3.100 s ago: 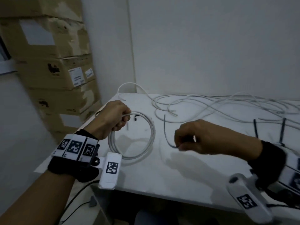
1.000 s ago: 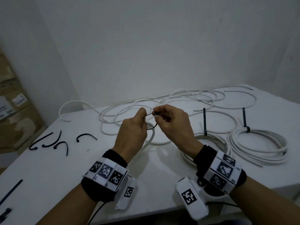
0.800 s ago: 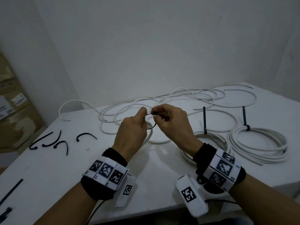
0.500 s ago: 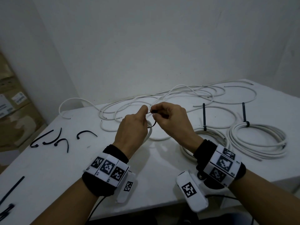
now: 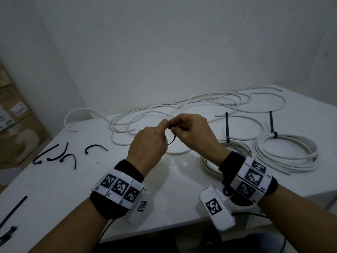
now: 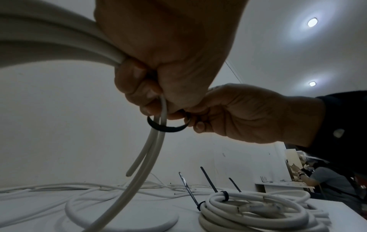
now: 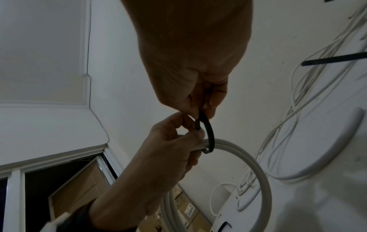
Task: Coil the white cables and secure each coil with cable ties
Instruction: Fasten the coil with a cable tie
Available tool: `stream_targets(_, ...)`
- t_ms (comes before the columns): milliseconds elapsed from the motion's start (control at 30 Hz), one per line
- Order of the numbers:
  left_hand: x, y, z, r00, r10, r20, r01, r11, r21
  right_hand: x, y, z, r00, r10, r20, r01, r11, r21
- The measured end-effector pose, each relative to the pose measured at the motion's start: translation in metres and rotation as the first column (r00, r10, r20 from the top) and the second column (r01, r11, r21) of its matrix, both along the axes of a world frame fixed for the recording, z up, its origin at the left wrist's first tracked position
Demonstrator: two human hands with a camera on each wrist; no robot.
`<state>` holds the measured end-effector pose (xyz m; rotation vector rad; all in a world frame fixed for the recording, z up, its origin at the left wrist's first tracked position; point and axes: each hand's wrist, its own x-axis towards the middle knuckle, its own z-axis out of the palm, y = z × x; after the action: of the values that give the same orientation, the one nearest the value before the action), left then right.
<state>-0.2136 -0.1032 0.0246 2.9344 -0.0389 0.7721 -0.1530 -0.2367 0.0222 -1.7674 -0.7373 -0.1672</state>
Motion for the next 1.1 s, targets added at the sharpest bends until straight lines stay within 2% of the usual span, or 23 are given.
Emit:
stream_targets(100, 0.001, 0.000, 0.001, 1.000, 0.029, -0.001, -0.029, 1.000, -0.006, -0.003, 0.001, -0.003, 1.000, 0.004, 0.022, -0.003, 1.000, -0.019)
stream_targets(267, -0.002, -0.002, 0.001, 0.998, -0.061, -0.015, 0.060, 0.997, -0.053, 0.002, -0.002, -0.003, 0.998, 0.018, -0.054, -0.017, 1.000, 0.012)
stream_targets(367, -0.002, -0.004, 0.003, 0.999, -0.050, -0.018, 0.048, 0.996, -0.070, 0.002, -0.002, -0.004, 0.995, 0.029, -0.097, -0.023, 0.998, 0.065)
stream_targets(500, 0.001, -0.003, 0.006, 0.998, -0.063, -0.032, 0.060, 0.995, -0.078, 0.000, -0.005, -0.006, 0.993, 0.046, -0.109, -0.040, 0.998, 0.056)
stream_targets(767, -0.001, -0.006, 0.003, 0.992, -0.109, -0.070, 0.103, 0.991, -0.085, 0.001, -0.004, 0.005, 0.989, 0.044, -0.141, -0.069, 0.982, -0.176)
stream_targets(833, 0.000, -0.006, 0.004, 0.992, -0.114, -0.058, 0.105, 0.983, -0.149, 0.002, -0.005, 0.007, 0.984, 0.069, -0.165, -0.094, 0.985, -0.146)
stream_targets(967, 0.003, -0.002, 0.009, 0.993, -0.106, -0.058, 0.080, 0.937, -0.341, 0.005, -0.006, 0.009, 0.978, 0.116, -0.176, -0.110, 0.993, 0.041)
stream_targets(1100, 0.004, -0.002, 0.008, 0.991, -0.088, -0.099, 0.029, 0.873, -0.488, 0.007, -0.001, 0.004, 0.996, 0.037, -0.082, -0.036, 0.999, 0.018)
